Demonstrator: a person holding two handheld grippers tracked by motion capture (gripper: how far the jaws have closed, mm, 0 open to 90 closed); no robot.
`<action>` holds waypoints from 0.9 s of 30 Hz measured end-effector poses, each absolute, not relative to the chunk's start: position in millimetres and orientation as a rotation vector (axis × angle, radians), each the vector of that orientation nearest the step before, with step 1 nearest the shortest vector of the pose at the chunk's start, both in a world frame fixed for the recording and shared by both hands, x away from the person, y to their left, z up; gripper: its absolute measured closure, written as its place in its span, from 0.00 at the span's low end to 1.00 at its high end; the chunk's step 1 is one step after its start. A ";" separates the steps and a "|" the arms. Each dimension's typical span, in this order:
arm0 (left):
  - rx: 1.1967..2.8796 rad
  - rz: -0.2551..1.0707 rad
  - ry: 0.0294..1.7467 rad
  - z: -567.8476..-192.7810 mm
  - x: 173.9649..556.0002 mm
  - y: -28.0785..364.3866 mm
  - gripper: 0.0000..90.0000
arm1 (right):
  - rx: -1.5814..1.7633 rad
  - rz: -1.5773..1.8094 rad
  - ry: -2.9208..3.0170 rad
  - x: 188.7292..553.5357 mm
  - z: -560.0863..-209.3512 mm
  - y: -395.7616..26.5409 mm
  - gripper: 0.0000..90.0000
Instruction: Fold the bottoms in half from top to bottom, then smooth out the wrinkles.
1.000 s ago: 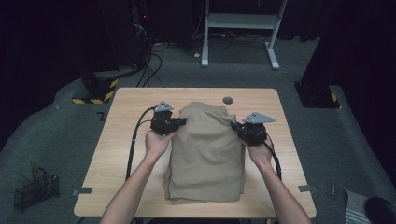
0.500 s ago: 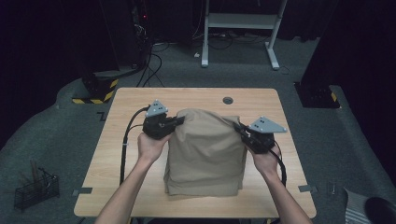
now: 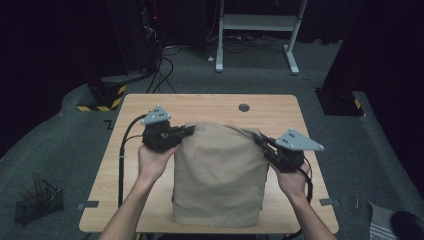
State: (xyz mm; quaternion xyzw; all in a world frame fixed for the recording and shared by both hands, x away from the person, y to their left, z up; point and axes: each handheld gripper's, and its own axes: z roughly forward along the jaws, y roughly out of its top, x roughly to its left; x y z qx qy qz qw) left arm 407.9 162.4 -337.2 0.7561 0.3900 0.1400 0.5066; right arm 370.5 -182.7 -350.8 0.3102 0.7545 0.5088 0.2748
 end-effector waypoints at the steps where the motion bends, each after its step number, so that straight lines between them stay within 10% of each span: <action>1: 1.831 0.326 0.966 -347.7 421.5 160.7 0.97 | 0.877 1.357 2.052 385.8 -359.5 -182.2 0.96; 15: 1.839 0.357 1.099 -415.8 495.6 155.5 0.96 | 1.064 1.229 2.105 480.3 -431.7 -166.6 0.96; 27: 1.784 0.466 0.844 -358.2 388.9 162.6 0.97 | 0.835 1.377 1.977 382.0 -390.8 -180.0 0.96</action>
